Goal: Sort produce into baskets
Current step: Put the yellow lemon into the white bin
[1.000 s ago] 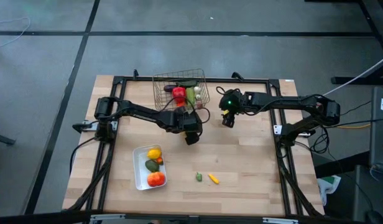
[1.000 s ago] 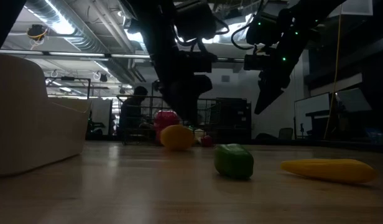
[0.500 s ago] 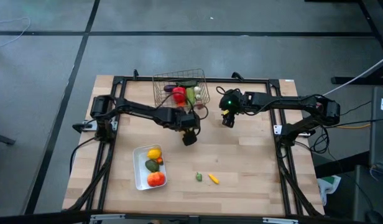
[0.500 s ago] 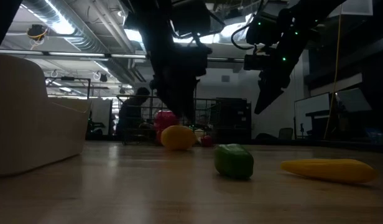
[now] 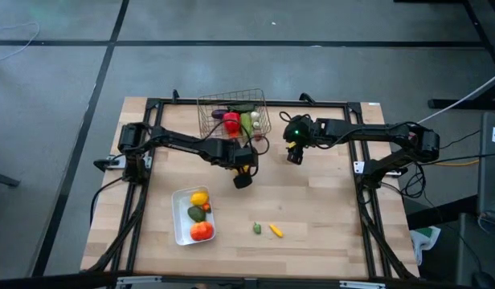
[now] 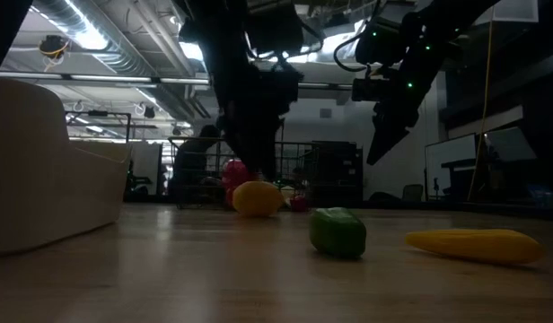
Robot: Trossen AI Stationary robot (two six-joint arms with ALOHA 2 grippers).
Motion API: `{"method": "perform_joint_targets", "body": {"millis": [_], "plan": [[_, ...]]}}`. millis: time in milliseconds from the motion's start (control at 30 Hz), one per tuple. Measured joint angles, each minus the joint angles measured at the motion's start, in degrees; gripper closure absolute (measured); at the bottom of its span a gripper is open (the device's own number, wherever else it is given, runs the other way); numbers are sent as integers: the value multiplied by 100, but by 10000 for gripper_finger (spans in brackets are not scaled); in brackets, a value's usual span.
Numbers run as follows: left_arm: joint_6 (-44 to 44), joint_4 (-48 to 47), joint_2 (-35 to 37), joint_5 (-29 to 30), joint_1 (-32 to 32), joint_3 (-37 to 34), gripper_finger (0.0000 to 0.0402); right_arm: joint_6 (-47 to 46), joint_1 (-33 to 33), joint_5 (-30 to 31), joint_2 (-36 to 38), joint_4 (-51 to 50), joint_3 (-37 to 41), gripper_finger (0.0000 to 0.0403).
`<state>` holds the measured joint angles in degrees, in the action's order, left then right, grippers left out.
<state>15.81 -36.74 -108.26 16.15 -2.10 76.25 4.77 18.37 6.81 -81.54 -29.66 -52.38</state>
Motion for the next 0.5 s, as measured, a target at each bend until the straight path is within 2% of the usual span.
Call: {"method": "perform_joint_targets", "body": {"millis": [300, 500], "plan": [[-530, 29, -324, 4, -41, -11, 20, 0, 0, 0, 0, -4, 0, 159], [-590, 176, -509, 6, -43, -11, 20, 1, 0, 0, 0, -1, 0, 159]]}}
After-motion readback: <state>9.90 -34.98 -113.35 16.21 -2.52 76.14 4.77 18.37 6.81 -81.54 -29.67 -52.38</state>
